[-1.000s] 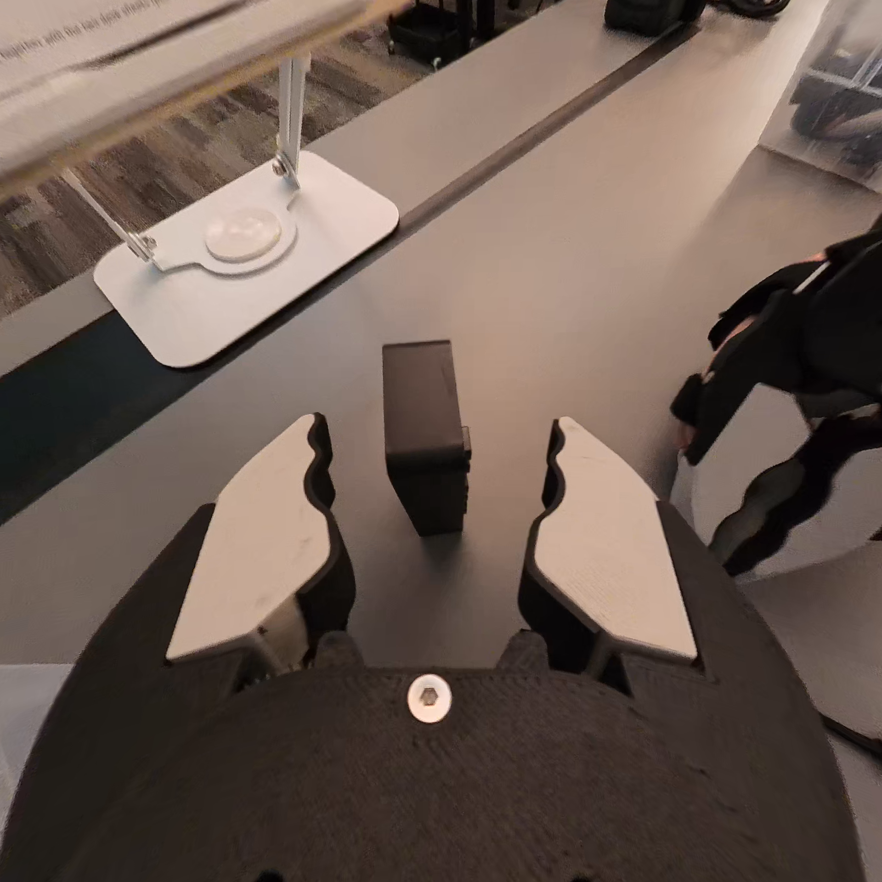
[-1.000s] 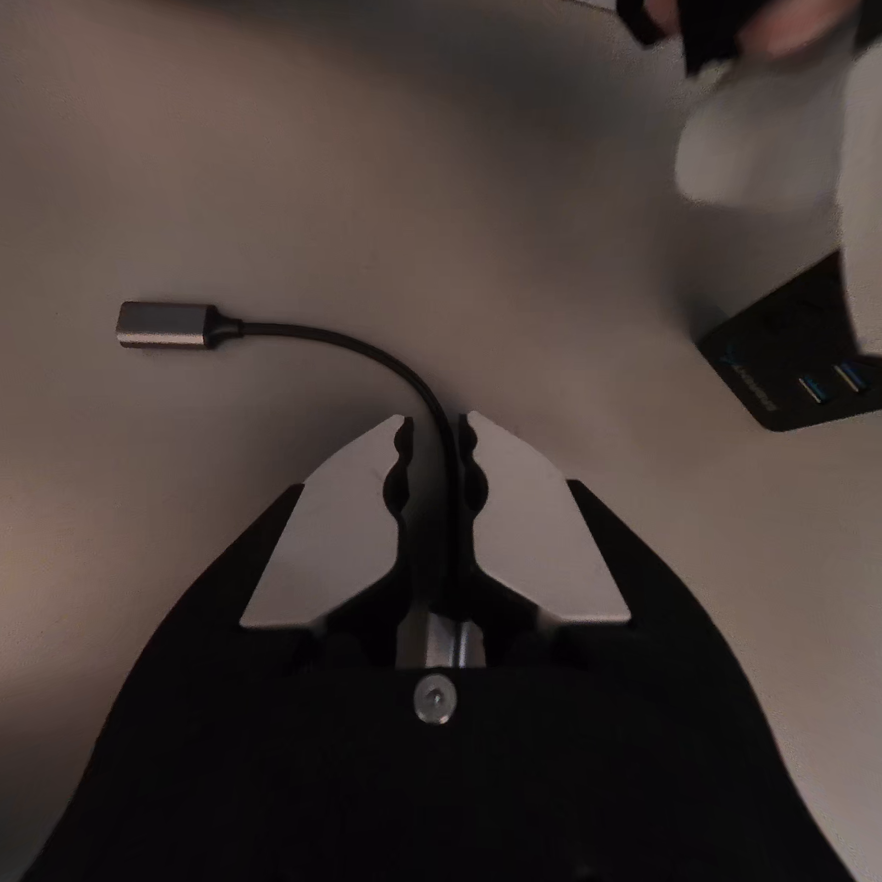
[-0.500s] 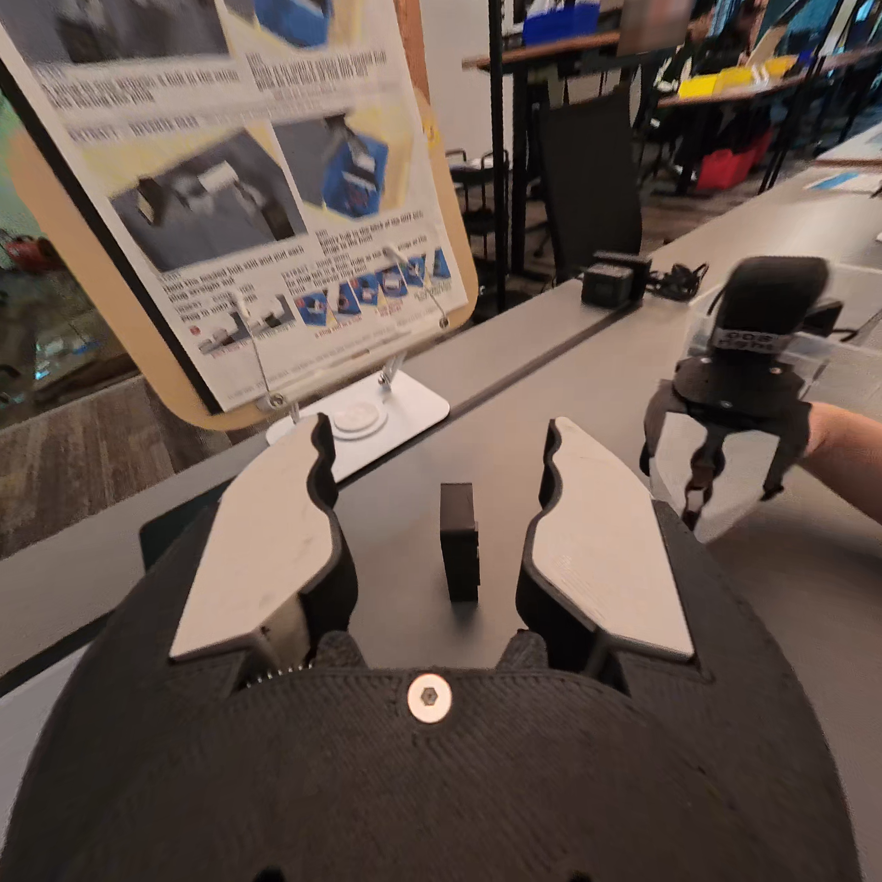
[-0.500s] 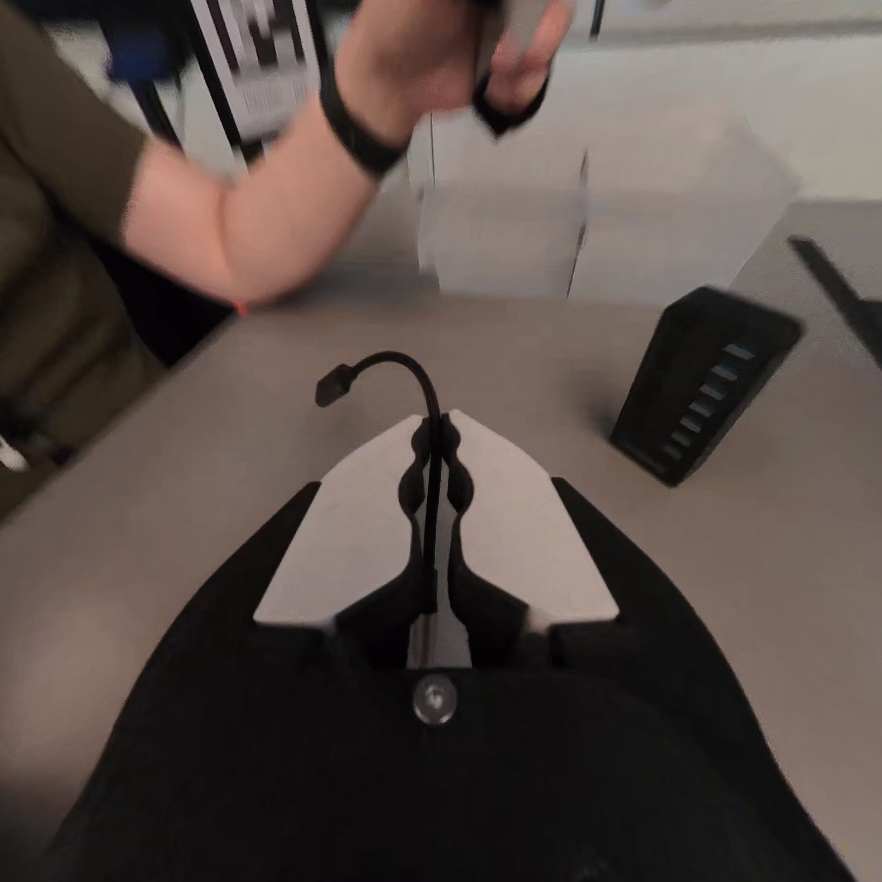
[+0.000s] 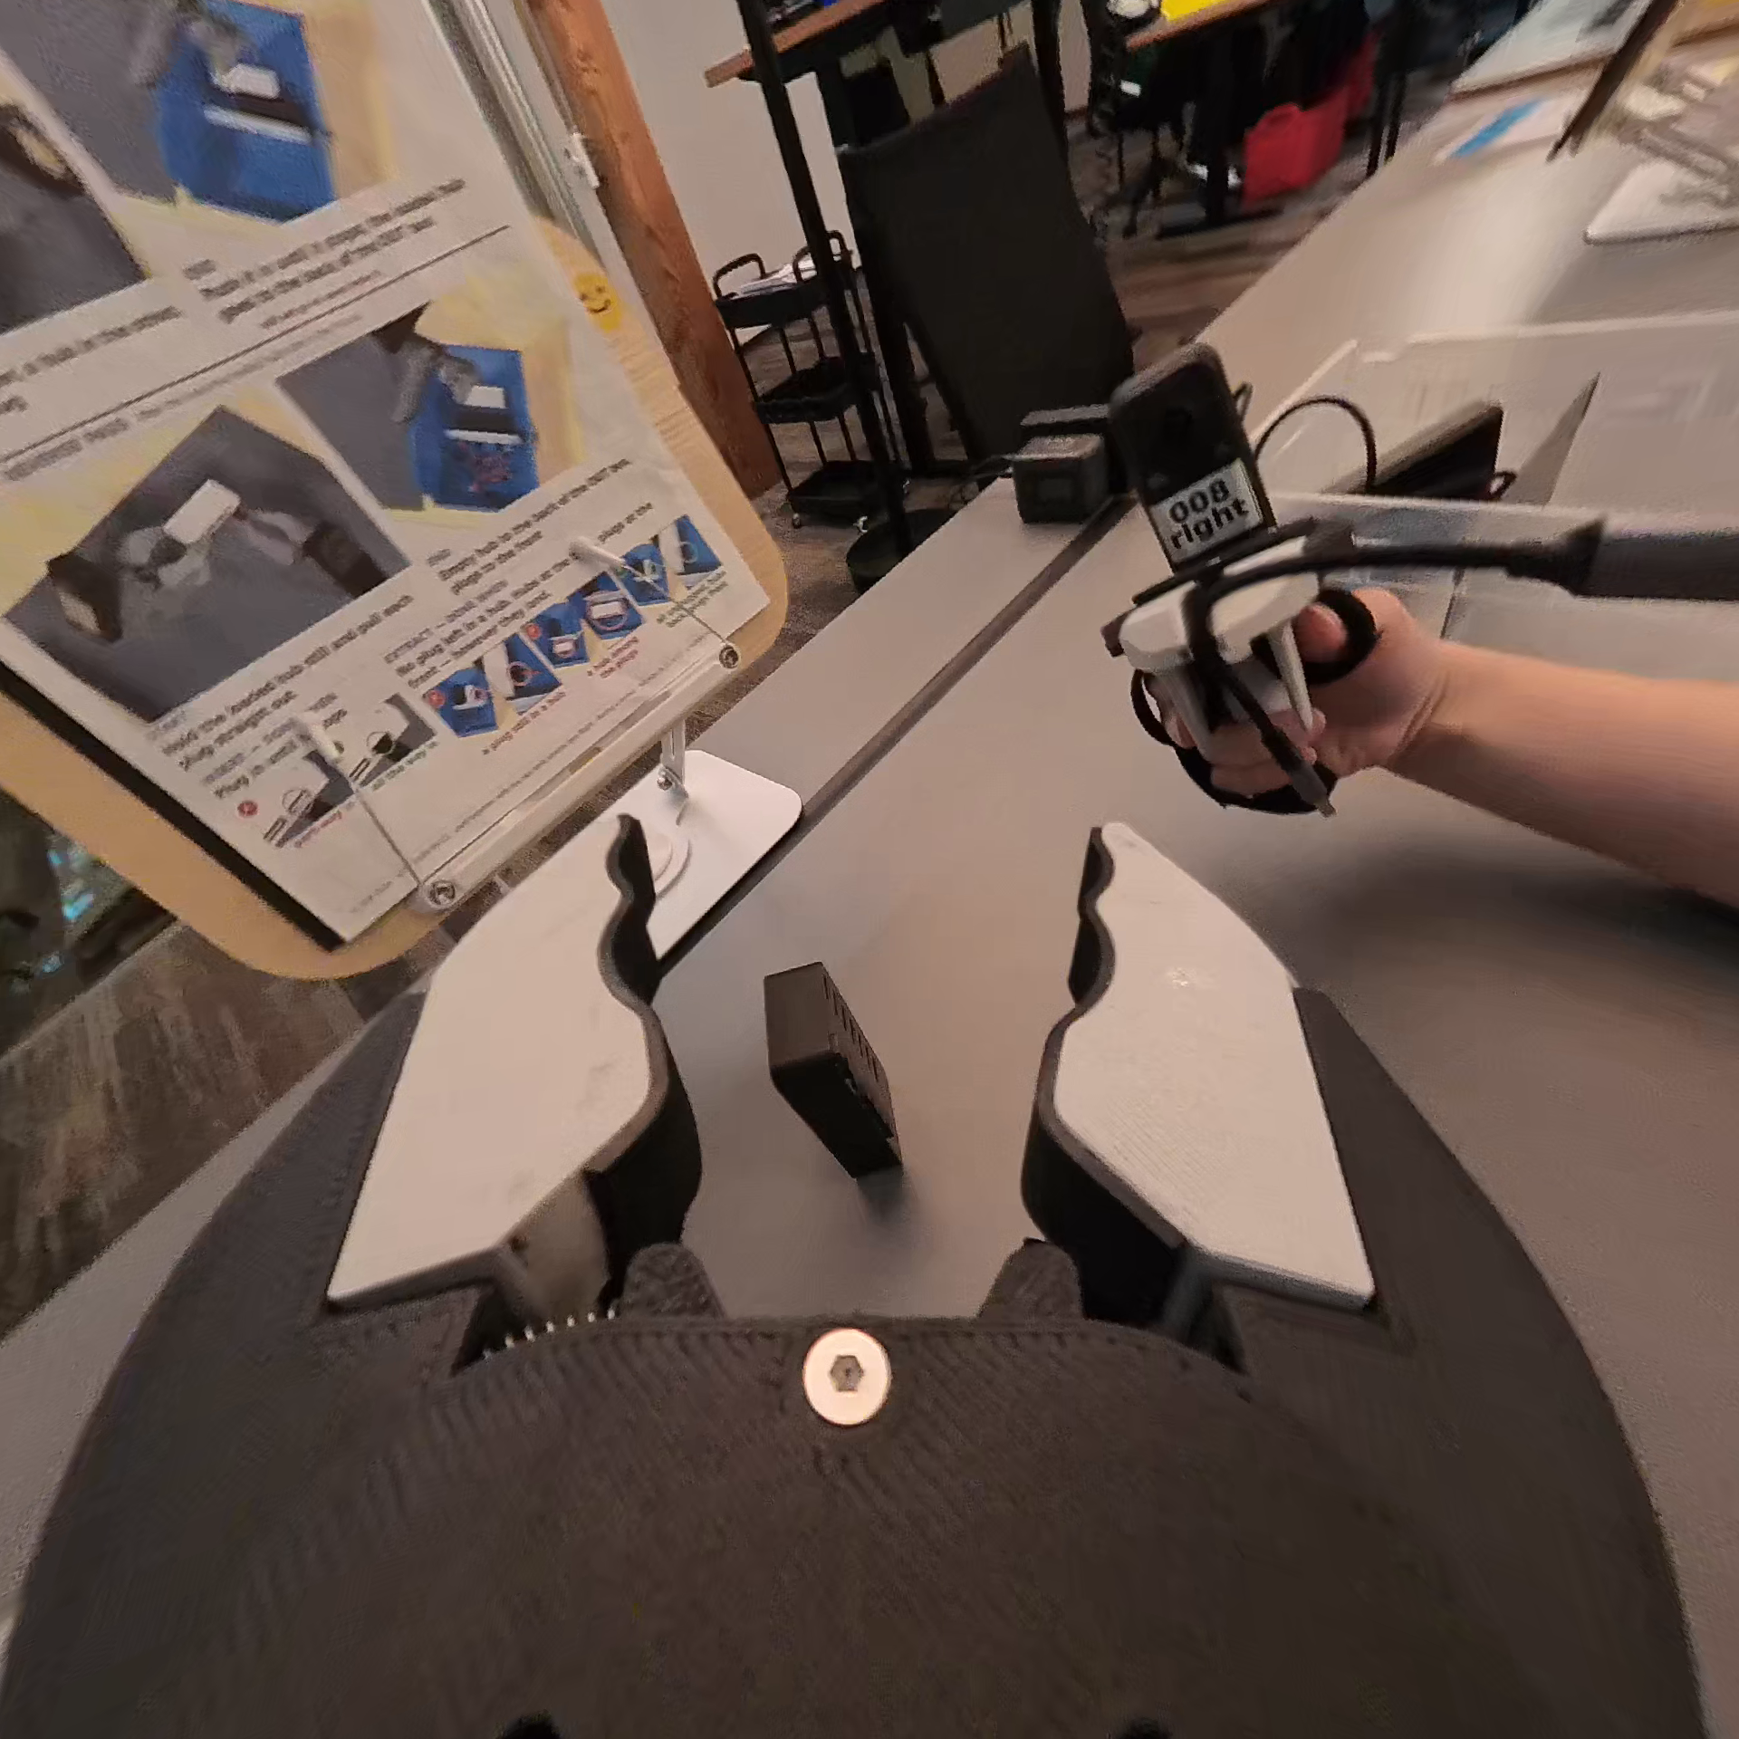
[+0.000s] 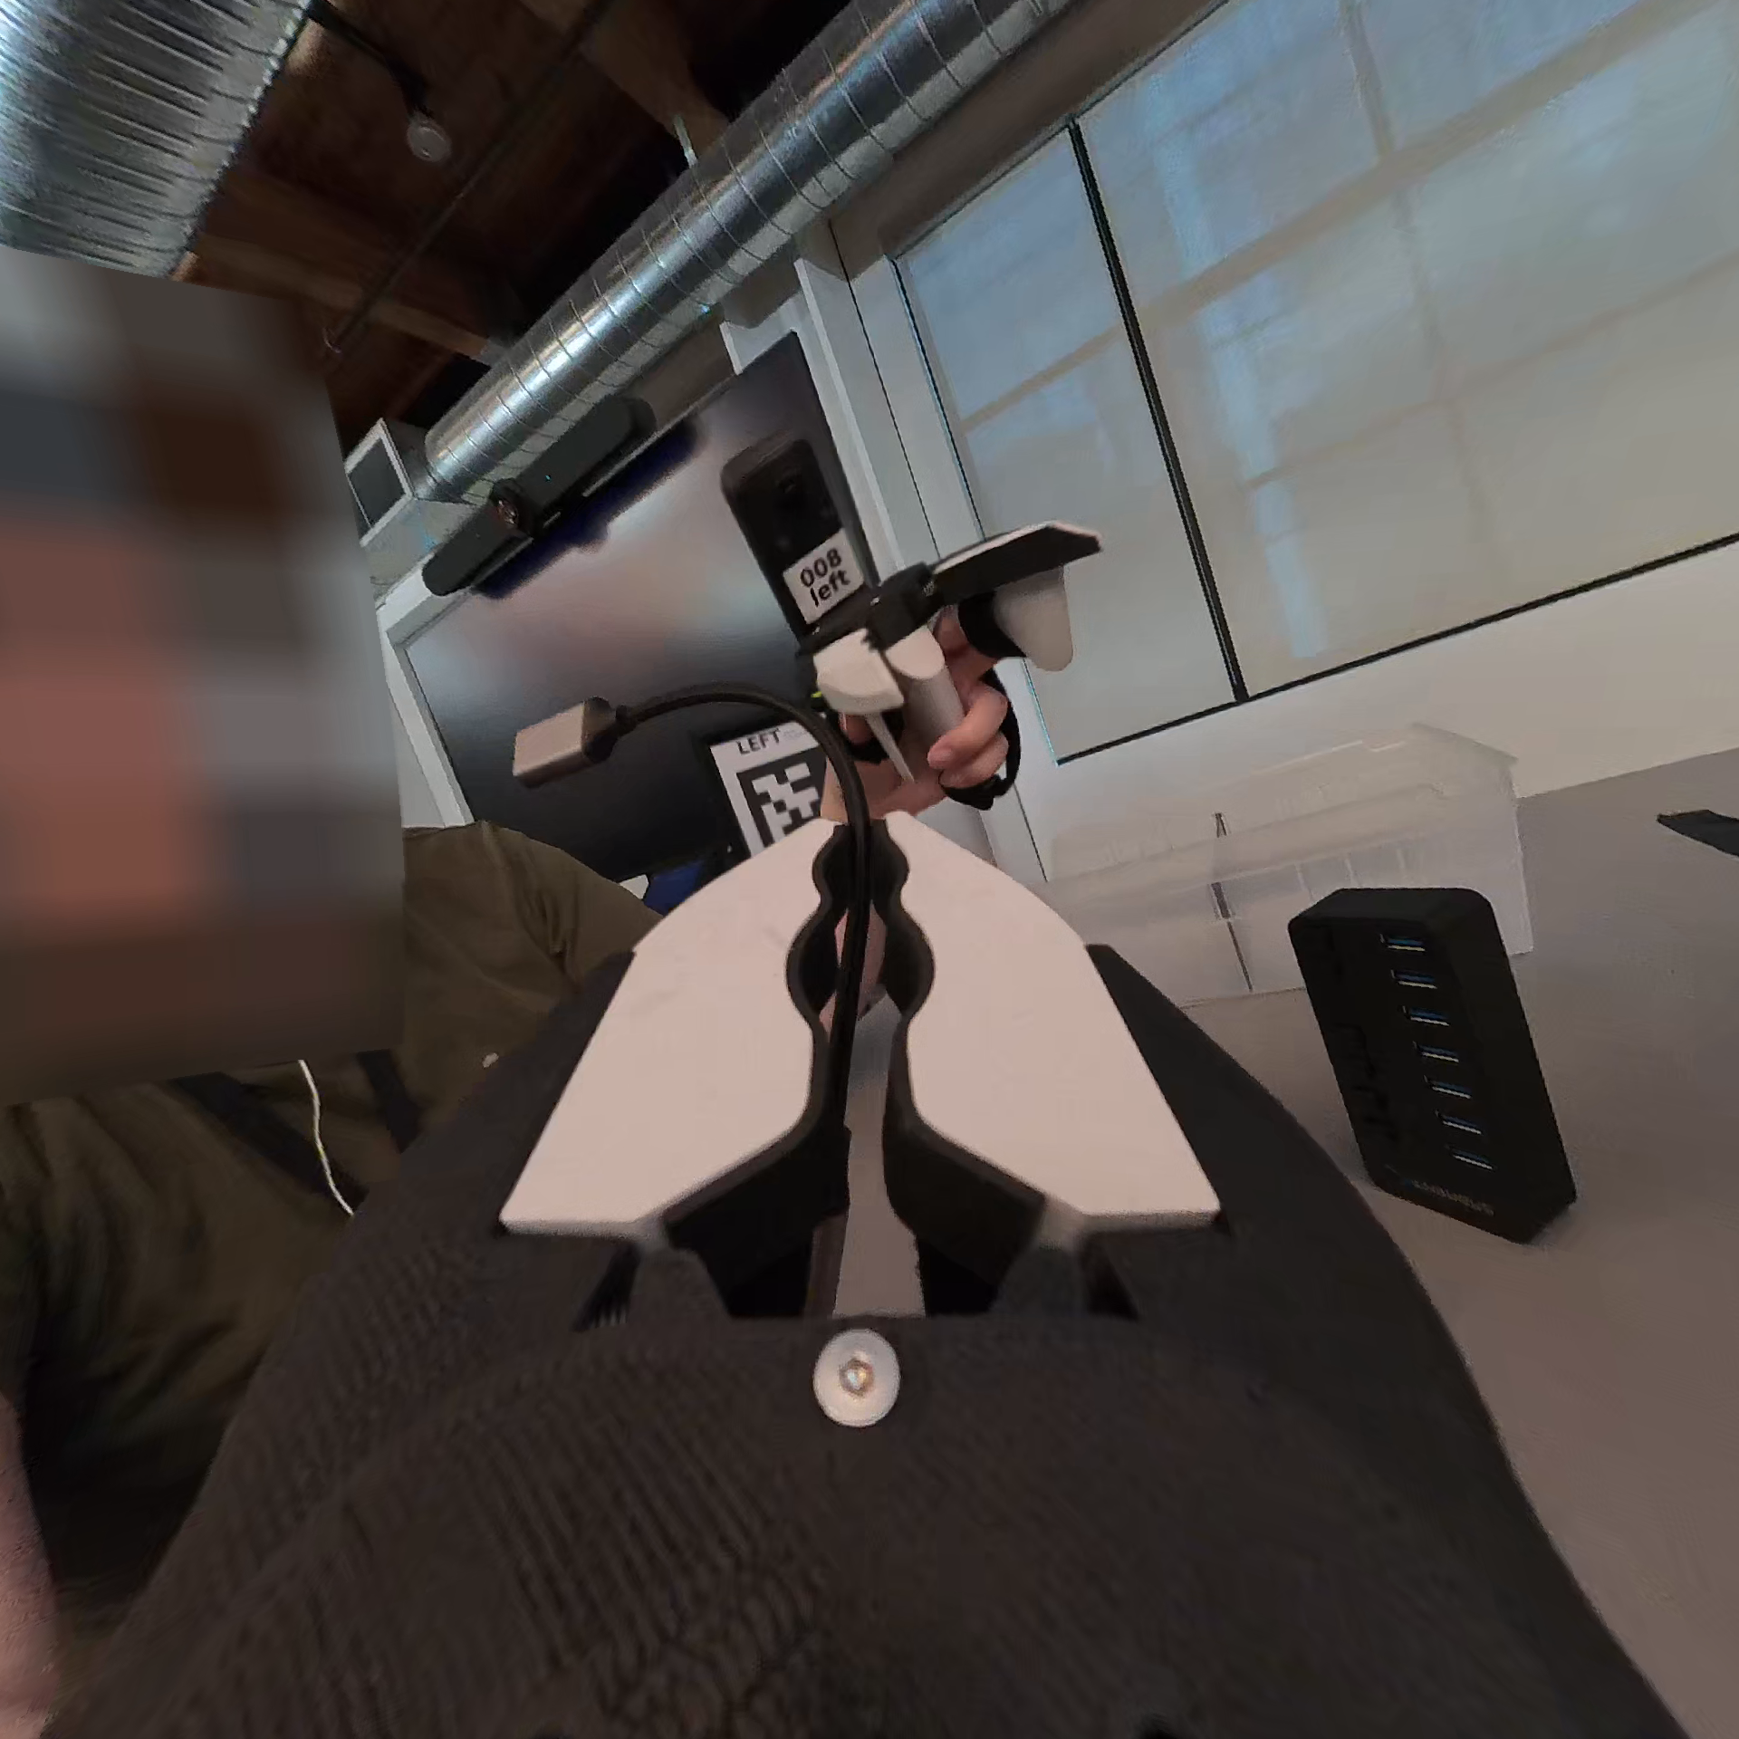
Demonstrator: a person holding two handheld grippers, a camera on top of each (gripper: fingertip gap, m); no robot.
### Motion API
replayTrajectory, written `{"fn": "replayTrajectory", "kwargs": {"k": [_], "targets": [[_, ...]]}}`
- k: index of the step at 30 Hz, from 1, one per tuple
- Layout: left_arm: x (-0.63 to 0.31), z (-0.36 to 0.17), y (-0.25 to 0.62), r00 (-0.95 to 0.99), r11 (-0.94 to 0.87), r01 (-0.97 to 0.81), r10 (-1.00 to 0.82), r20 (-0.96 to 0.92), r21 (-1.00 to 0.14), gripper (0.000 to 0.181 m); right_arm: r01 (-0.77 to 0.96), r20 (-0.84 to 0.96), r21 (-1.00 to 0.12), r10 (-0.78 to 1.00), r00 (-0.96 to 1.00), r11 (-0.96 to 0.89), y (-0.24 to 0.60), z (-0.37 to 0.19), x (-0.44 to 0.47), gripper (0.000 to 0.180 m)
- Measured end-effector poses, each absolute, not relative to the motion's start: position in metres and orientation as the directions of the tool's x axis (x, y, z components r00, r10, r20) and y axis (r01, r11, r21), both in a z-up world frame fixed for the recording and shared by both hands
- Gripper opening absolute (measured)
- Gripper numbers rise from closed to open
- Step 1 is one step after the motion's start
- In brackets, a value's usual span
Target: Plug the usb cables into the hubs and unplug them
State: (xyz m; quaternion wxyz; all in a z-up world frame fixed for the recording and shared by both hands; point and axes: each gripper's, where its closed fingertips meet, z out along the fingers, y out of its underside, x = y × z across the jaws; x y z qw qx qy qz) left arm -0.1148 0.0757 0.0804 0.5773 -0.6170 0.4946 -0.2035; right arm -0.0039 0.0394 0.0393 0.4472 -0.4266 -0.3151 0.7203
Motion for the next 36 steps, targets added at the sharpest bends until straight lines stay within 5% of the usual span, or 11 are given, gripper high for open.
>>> {"fn": "replayTrajectory", "kwargs": {"k": [10, 17, 28, 31, 36], "targets": [[-0.079, 0.053, 0.054, 0.318, 0.237, -0.494, -0.847, -0.427, -0.837, 0.080, -0.426, -0.362, -0.796, 0.902, -0.235, -0.431, 0.047, 0.046, 0.002, 0.004], [-0.053, 0.030, 0.036, 0.214, 0.069, -0.425, -0.961, -0.175, -0.902, 0.068, -0.681, -0.457, -0.568, 0.865, -0.208, -0.463, 0.080, 0.081, 0.015, 0.004], [-0.039, 0.024, 0.014, 0.073, -0.163, -0.358, -0.986, 0.147, -0.919, 0.038, -0.712, -0.356, -0.656, 0.935, 0.002, -0.248, 0.053, 0.125, -0.037, 0.005], [-0.046, 0.038, 0.009, 0.038, -0.151, -0.322, -0.988, 0.147, -0.935, 0.007, -0.708, -0.318, -0.680, 0.946, 0.053, -0.190, 0.043, 0.134, -0.049, 0.005], [-0.052, 0.043, 0.004, 0.009, -0.129, -0.347, -0.991, 0.134, -0.929, 0.006, -0.667, -0.251, -0.738, 0.960, 0.126, -0.105, 0.035, 0.141, -0.056, 0.005]]}}
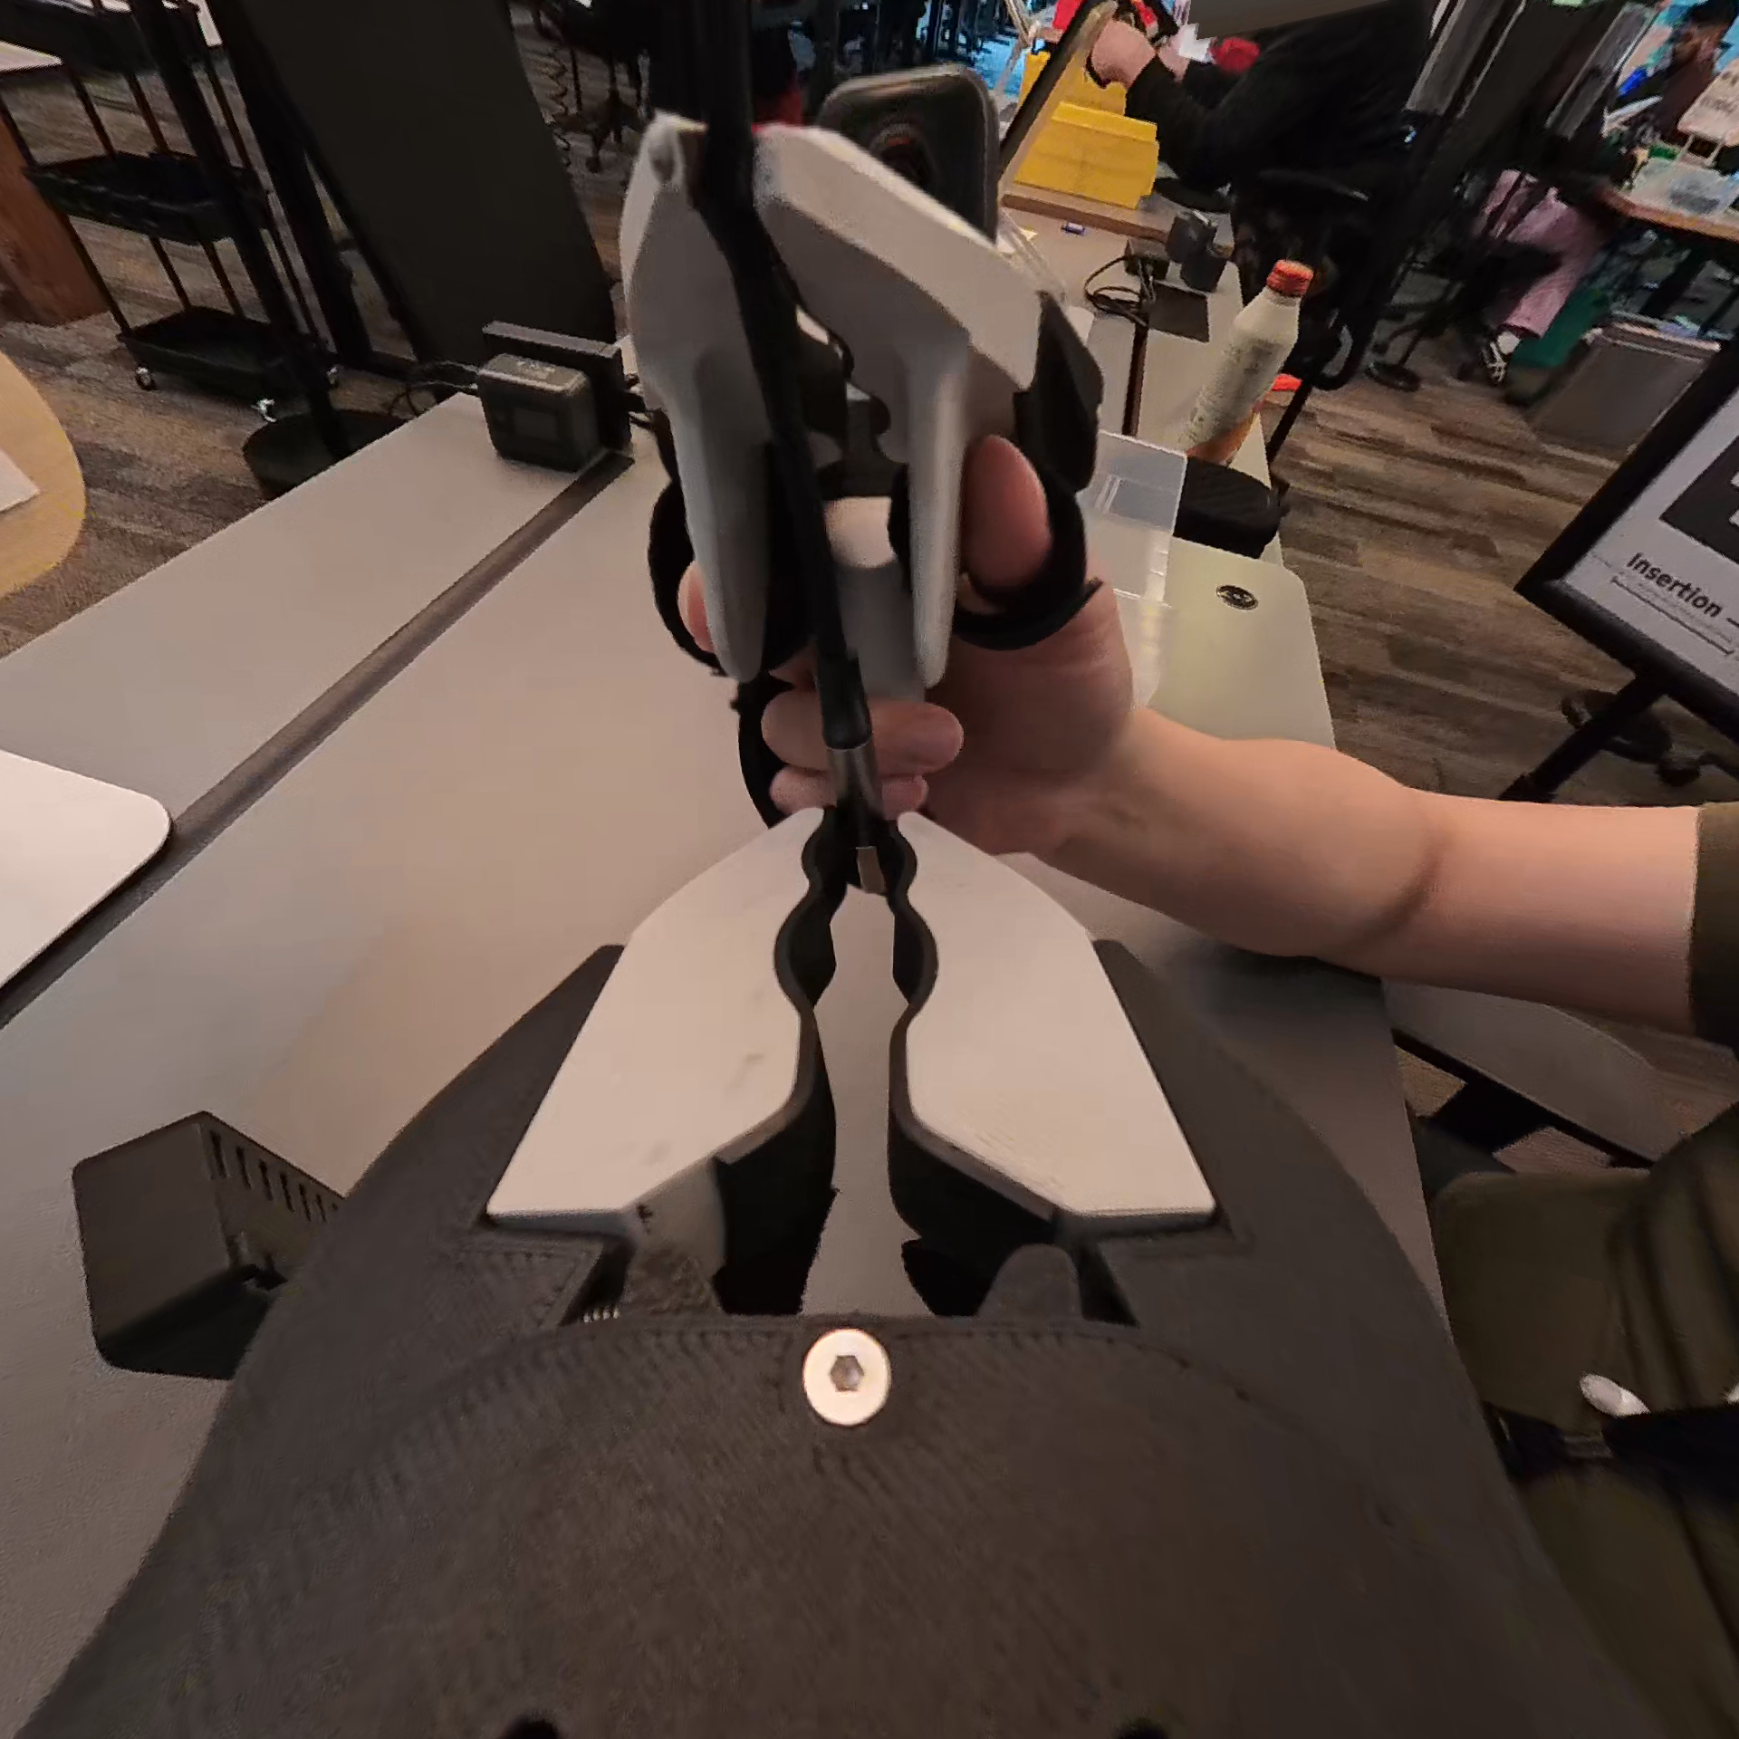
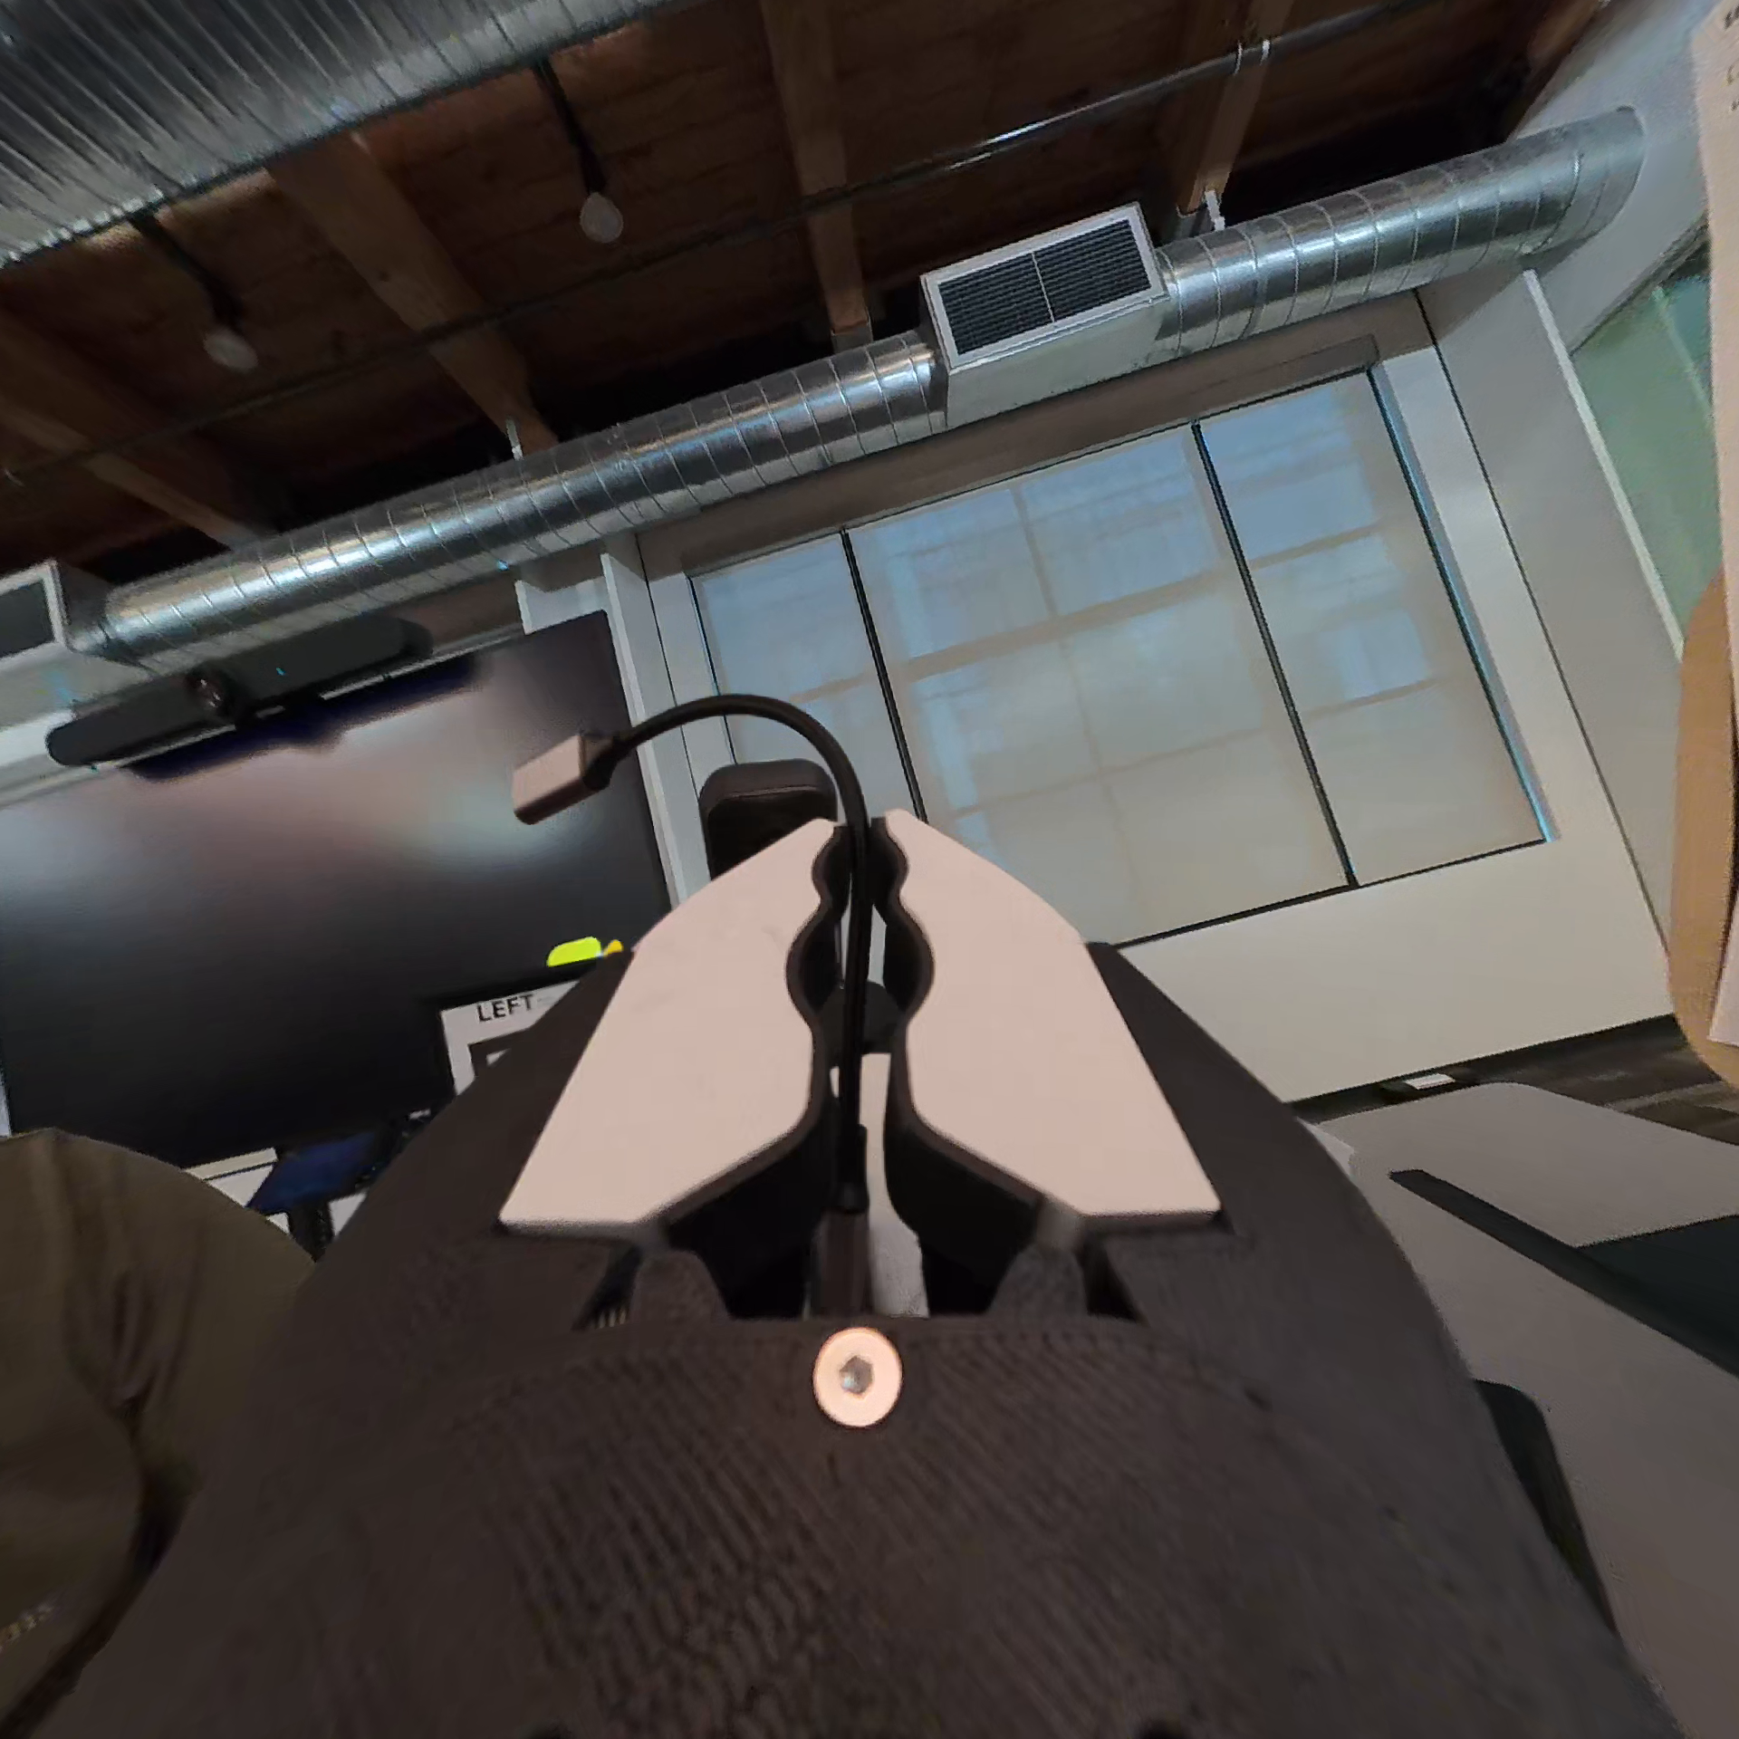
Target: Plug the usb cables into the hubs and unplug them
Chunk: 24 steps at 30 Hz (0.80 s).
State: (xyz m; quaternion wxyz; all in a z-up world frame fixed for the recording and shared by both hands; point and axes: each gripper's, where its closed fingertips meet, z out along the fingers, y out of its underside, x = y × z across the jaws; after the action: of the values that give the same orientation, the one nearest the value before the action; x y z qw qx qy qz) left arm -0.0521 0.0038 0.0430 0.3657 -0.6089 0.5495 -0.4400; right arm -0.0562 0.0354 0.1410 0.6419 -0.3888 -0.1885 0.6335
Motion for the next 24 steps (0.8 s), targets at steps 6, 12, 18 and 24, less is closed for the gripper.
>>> {"fn": "replayTrajectory", "kwargs": {"k": [6, 12, 18, 24], "targets": [[-0.058, 0.035, -0.002, 0.020, -0.184, -0.438, -0.981, 0.195, -0.880, 0.006, -0.623, -0.210, -0.769, 0.977, 0.038, -0.141, 0.032, 0.134, -0.049, 0.005], [-0.064, 0.024, -0.004, 0.018, -0.261, -0.500, -0.956, 0.291, -0.826, 0.006, -0.603, -0.226, -0.789, 0.969, 0.101, -0.121, 0.057, 0.103, -0.014, 0.026], [-0.072, 0.026, -0.009, -0.001, -0.357, -0.503, -0.911, 0.413, -0.787, 0.006, -0.074, 0.396, -0.830, 0.677, 0.621, 0.553, 0.056, 0.080, 0.002, 0.019], [-0.082, 0.032, -0.005, -0.015, -0.431, -0.477, -0.867, 0.498, -0.766, 0.006, 0.635, 0.928, -0.230, -0.031, 0.372, 0.737, 0.040, 0.076, -0.044, 0.035]]}}
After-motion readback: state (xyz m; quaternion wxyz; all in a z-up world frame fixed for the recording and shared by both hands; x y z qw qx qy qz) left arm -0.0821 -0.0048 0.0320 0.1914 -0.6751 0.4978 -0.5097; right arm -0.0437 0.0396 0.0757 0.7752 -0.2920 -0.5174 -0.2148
